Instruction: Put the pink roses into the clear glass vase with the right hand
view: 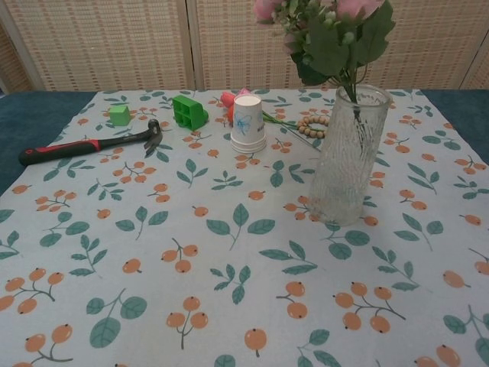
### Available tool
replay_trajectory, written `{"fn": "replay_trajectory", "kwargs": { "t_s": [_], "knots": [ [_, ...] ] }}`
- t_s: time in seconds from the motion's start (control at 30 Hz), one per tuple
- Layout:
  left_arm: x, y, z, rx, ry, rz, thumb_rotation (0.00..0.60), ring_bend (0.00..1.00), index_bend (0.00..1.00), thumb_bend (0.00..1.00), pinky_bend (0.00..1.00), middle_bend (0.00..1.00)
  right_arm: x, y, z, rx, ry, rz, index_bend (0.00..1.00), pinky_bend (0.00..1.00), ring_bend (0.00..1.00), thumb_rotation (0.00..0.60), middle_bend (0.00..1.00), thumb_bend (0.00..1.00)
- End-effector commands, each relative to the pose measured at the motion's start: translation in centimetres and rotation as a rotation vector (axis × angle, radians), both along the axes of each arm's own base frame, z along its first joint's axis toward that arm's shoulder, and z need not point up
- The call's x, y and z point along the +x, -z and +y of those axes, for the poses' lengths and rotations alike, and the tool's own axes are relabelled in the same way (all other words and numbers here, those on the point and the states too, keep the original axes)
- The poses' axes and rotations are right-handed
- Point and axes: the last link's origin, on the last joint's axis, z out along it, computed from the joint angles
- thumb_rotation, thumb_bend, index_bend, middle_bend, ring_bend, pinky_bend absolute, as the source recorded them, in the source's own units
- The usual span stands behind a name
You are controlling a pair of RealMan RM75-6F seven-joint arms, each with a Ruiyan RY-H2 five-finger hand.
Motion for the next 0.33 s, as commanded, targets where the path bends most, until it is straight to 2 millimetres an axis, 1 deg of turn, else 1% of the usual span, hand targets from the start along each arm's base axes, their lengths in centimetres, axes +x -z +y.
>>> {"fn": "replay_trajectory", "kwargs": {
  "t_s": [0.03, 0.07, 0.2, 0.23, 0.33],
  "knots": [
    [0.1, 0.0, 0.0, 0.003, 0.004, -0.001, 0.600, 0.05, 0.00, 0.37, 0.28, 0.01, -7.0, 1.6, 5.5, -0.237, 0.127, 0.276, 0.47, 0.99, 0.89, 0.600, 0.97, 0.01],
    [0.1, 0.0, 0.0, 0.004, 0.007, 0.000, 0.600, 0.05, 0.00, 0.37, 0.28, 0.01, -7.6, 1.6, 5.7, -0.274, 0.148, 0.317, 0.47, 0.98, 0.84, 0.600, 0.92, 0.01],
    [0.2, 0.3, 0.1, -0.002, 0.014, 0.006, 0.600, 0.05, 0.00, 0.37, 0.29, 0.02, -9.4, 2.0, 6.1, -0.409, 0.249, 0.463, 0.42, 0.90, 0.61, 0.600, 0.66, 0.01],
    [0.1, 0.3, 0.2, -0.005, 0.014, 0.007, 0.600, 0.05, 0.00, 0.37, 0.29, 0.02, -9.5, 2.3, 6.1, -0.402, 0.257, 0.475, 0.41, 0.88, 0.55, 0.600, 0.61, 0.01],
    [0.1, 0.5, 0.3, -0.010, 0.012, 0.009, 0.600, 0.05, 0.00, 0.37, 0.29, 0.02, -9.4, 2.8, 6.2, -0.358, 0.245, 0.482, 0.37, 0.85, 0.45, 0.600, 0.49, 0.01]
  ]
}}
